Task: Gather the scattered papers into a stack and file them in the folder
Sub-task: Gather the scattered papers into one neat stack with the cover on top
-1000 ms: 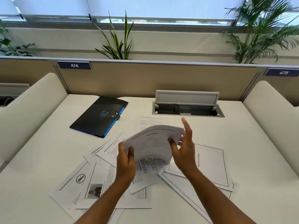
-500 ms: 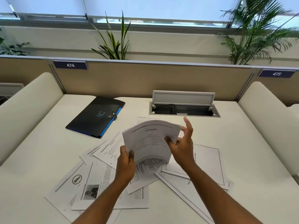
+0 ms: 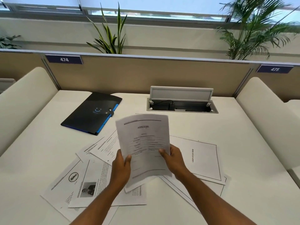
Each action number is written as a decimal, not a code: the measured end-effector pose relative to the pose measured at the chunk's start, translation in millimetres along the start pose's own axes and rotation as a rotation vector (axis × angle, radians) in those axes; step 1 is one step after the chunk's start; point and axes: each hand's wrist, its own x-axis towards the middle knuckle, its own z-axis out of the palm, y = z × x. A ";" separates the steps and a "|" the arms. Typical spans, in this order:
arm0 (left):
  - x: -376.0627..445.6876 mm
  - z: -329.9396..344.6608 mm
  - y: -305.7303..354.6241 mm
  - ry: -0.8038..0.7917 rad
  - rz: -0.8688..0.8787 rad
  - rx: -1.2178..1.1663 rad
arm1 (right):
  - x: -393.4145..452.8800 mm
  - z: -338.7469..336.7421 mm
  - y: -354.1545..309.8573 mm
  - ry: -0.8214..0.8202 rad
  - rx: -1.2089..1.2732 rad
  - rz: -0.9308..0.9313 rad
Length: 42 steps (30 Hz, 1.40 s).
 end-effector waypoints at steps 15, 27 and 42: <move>-8.6 -15.8 -66.4 -0.015 -0.348 0.261 | 47.5 -112.4 38.1 -0.081 -0.936 0.028; -20.9 -6.4 -74.4 -0.050 -0.411 0.362 | 69.9 -159.7 36.9 -0.177 -1.219 0.236; -28.9 7.7 -79.6 0.065 -0.390 0.426 | 41.5 -208.8 70.6 -0.112 -1.190 0.259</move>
